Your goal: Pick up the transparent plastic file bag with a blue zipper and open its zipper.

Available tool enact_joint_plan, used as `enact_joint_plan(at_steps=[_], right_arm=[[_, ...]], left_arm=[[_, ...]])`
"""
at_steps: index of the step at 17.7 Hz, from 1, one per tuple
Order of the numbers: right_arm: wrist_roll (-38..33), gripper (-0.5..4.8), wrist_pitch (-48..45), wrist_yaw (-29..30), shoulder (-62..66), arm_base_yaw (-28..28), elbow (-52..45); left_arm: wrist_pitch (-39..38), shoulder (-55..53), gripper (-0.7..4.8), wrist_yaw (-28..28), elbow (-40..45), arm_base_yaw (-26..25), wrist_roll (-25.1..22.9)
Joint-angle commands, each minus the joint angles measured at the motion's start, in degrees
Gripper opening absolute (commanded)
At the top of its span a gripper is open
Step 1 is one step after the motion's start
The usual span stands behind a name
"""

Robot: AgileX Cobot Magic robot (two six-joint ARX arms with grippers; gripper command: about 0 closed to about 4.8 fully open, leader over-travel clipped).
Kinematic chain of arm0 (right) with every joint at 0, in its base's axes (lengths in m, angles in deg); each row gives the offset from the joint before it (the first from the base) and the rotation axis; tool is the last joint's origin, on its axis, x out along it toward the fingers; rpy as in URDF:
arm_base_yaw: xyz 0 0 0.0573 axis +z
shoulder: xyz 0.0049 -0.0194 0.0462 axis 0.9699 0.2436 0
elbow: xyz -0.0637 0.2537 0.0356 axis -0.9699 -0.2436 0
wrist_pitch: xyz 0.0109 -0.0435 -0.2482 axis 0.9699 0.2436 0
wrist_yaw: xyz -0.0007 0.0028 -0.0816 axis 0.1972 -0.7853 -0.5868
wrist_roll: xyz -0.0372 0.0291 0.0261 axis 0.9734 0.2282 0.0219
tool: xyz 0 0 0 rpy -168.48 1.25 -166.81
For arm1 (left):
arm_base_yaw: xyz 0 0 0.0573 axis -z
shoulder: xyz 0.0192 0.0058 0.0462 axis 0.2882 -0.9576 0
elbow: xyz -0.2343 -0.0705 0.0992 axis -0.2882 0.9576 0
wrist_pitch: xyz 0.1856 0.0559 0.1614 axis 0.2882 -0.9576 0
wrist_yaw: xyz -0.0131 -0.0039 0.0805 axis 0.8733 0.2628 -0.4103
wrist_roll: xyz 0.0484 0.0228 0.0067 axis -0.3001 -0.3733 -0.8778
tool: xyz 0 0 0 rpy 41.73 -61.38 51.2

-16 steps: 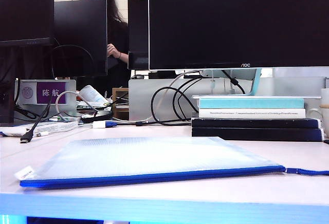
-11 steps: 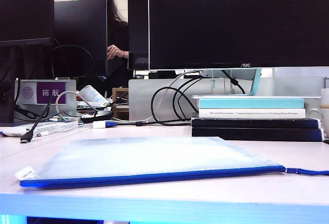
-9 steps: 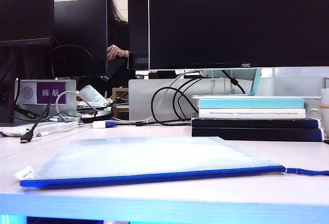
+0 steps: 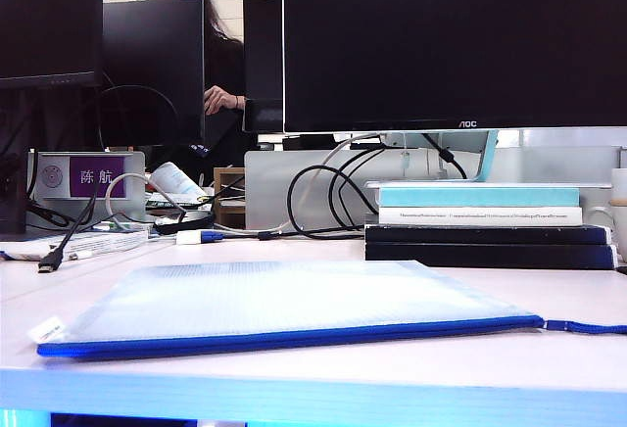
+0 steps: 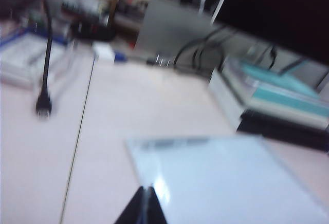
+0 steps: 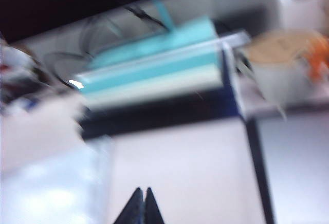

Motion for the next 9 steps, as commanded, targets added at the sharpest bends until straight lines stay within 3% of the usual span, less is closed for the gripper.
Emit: enact_joint_plan(at_steps=[1, 3, 9], right_arm=[[0.0, -0.02, 1.3, -3.7, 0.0, 0.0, 5.3], [0.1, -0.02, 3.0, -7.9, 0.0, 0.0, 8.5], [0.1, -0.02, 3.9, -7.4, 5.3, 0.1, 12.1]], left_arm=[[-3.7, 0.2, -0.06, -2.7, -3.1, 0.0, -1.7], [-4.1, 0.2, -0.06, -3.6, -5.0, 0.0, -2.5], [-6.1, -2.1, -0.06, -3.6, -12.5, 0.0, -4.8]])
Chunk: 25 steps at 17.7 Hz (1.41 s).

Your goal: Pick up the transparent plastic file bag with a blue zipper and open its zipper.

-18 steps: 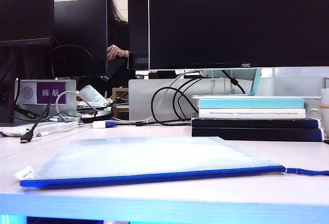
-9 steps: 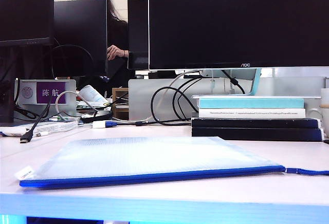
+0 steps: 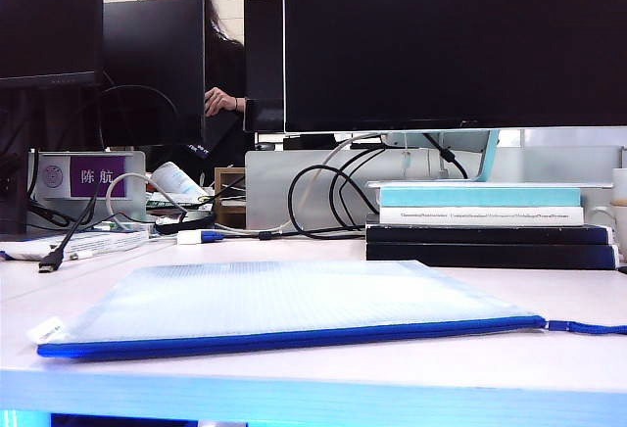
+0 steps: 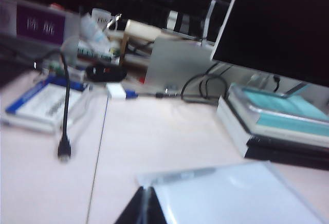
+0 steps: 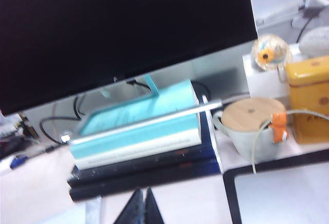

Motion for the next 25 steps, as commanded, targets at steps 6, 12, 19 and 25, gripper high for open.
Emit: enact_joint_plan(at_steps=[6, 12, 19, 25], right_arm=[[4.0, -0.02, 2.0, 5.8, 23.7, 0.1, 11.9], [6.2, -0.01, 4.4, 24.7, 48.1, -0.1, 26.9], [8.4, 0.48, 2.1, 42.1, 67.4, -6.9, 30.4], [5.6, 1.50, -0.6, 57.3, 80.8, -13.0, 34.9]], left_arm=[[0.8, -13.9, -0.06, 1.0, -6.6, 0.0, -6.7], [0.2, -30.9, -0.06, -11.4, -20.6, 10.1, -12.3], [8.6, -44.9, 1.36, -20.3, -26.3, 32.2, -15.8], [9.3, -55.5, 2.47, -3.7, -26.3, 32.1, -21.6]])
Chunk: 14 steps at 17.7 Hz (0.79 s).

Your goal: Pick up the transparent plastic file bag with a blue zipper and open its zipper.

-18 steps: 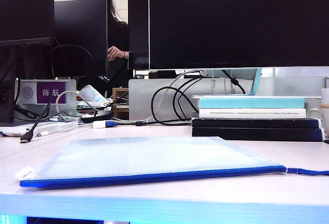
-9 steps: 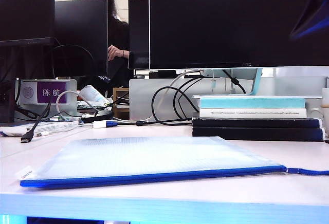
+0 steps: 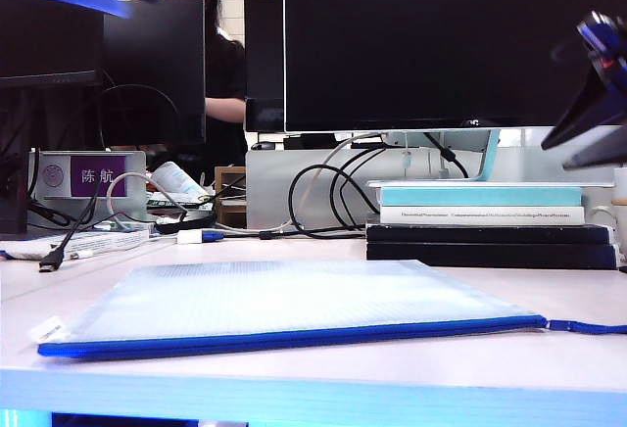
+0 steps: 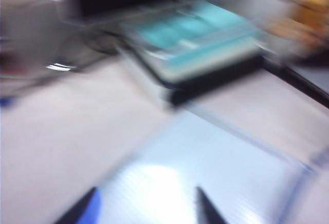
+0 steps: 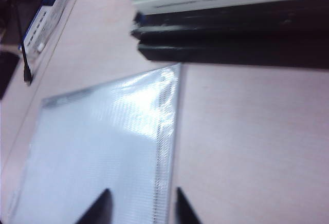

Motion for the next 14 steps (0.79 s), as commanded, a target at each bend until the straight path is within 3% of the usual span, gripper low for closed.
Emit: enact_joint_plan(at_steps=[1, 6, 7, 8, 11, 14], right_arm=[[-1.0, 1.50, -0.3, 6.0, 5.1, 0.3, 3.5], [-2.7, 1.50, 7.8, 7.3, 12.2, 0.7, 6.3], [1.3, 1.60, 15.0, 6.9, 12.3, 2.3, 6.2], [4.8, 1.73, 19.2, 1.9, 13.0, 4.2, 6.2], [6.1, 1.73, 20.7, -0.5, 16.9, 8.1, 6.1], [6.8, 1.72, 21.0, -0.7, 19.3, 9.2, 6.1]], left_arm=[[-1.0, -5.4, 2.47, 6.4, -0.2, 0.1, -1.3], [-3.7, -9.3, 2.42, 6.7, -0.2, 0.1, -1.3], [-3.6, -9.3, 2.42, 7.5, -0.2, 0.1, -1.2], [-3.6, -9.3, 2.42, 8.5, -0.2, 0.1, -1.2], [-4.2, -9.3, 2.42, 14.4, -0.2, 0.1, 0.8], [-6.0, -9.3, 2.42, 14.9, -0.2, 0.1, 1.1]])
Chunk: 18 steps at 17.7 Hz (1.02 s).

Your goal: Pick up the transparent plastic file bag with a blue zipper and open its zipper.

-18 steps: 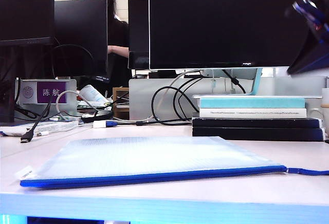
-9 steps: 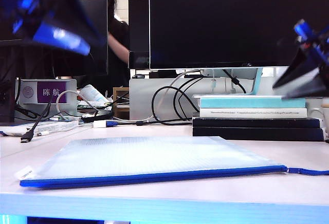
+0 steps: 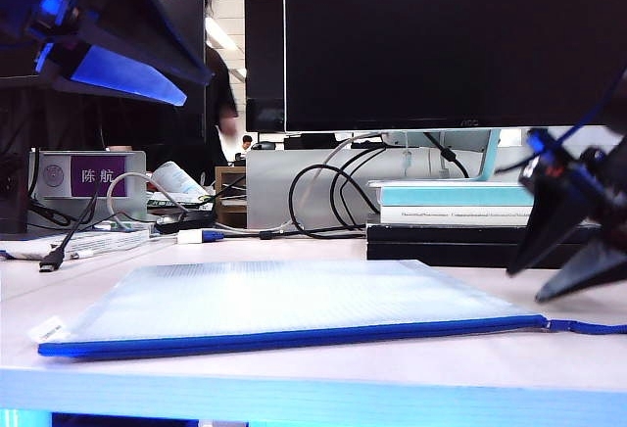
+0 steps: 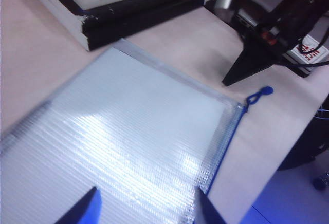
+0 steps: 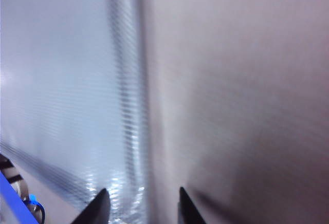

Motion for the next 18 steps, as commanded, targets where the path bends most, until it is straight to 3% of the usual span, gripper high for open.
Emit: enact_joint_plan(at_steps=[1, 6, 7, 8, 9, 11, 15, 17, 18], right_arm=[[1.0, 1.72, 0.5, -0.1, 1.1, 0.5, 0.0], [1.1, 1.60, 1.9, 0.3, 1.2, 4.2, 0.0], [1.1, 0.57, 1.2, 0.4, 1.3, 5.2, 0.0], [1.1, -0.02, -0.1, 0.4, 1.3, 6.1, 0.0], [1.1, -0.02, -1.5, 1.8, 1.3, 6.5, 0.0], [-3.5, -0.02, -7.3, 11.3, 1.2, 6.5, 0.1], [-13.0, -0.02, -17.8, 21.4, 0.2, 7.2, 0.1], [-16.1, -0.02, -22.0, 21.5, -1.8, 8.0, 0.1], [-19.2, -0.02, -25.9, 23.4, -3.0, 8.4, 0.1]], left_arm=[[-1.6, 0.0, 2.42, 0.5, -0.2, 0.1, 0.3], [-1.8, 0.0, 2.42, 0.5, -0.2, 0.0, 0.0], [-1.7, 0.0, 2.42, 0.5, -0.2, 0.1, -0.1], [-1.7, 0.0, 2.42, 0.6, -0.2, 0.1, -0.1], [-1.7, 0.0, 2.42, 0.5, -0.2, 0.1, -0.1], [-1.0, 0.1, 2.43, 0.5, -0.2, 0.1, 0.6], [2.4, 1.4, 2.42, 0.6, -0.2, 2.1, 11.4], [4.2, 3.0, 2.42, 1.9, -0.2, 6.0, 16.1], [4.9, 3.7, 2.42, 0.5, -0.2, 10.5, 19.6]])
